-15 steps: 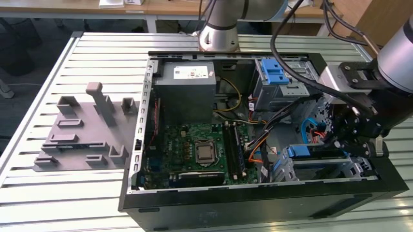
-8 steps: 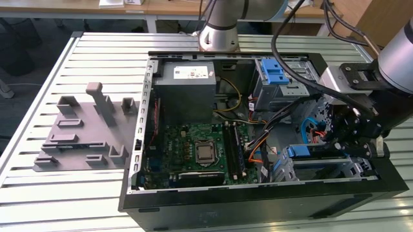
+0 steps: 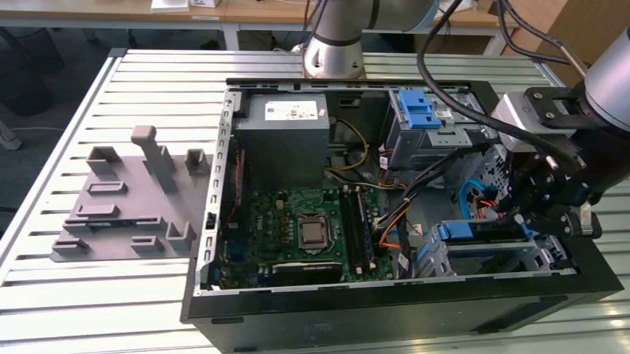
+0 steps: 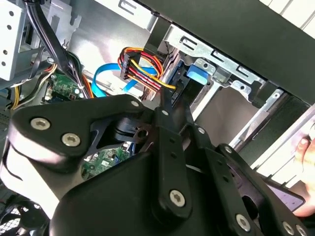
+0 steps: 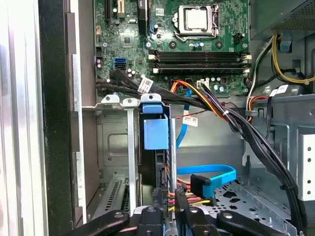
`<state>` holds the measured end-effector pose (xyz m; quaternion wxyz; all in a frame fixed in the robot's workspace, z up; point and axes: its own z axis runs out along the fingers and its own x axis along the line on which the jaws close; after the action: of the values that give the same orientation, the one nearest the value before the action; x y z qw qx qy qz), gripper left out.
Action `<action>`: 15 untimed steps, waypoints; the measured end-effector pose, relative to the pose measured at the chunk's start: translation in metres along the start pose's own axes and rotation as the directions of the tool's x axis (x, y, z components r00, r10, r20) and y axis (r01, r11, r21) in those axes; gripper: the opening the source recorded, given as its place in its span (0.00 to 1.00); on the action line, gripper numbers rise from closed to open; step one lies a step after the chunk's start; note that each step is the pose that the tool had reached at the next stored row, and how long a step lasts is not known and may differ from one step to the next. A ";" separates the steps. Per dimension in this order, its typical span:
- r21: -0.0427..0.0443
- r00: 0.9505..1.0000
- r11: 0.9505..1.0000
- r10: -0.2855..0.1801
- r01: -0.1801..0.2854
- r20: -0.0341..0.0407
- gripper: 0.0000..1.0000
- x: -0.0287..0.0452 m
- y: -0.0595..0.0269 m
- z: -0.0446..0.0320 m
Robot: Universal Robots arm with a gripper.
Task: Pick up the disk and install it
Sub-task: 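Insert the first disk wire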
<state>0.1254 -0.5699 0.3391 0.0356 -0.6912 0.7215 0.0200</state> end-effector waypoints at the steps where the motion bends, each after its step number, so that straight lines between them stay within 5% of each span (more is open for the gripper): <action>1: -0.001 1.000 1.000 0.000 0.000 0.000 0.24 -0.0001 -0.0005 0.0000; 5: -0.002 1.000 1.000 0.000 0.000 0.000 0.11 -0.0002 -0.0023 -0.0001; 15: -0.002 1.000 1.000 0.000 0.000 -0.001 0.11 0.0003 -0.0026 0.0052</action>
<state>0.1281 -0.5699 0.3340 0.0348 -0.6911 0.7216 0.0204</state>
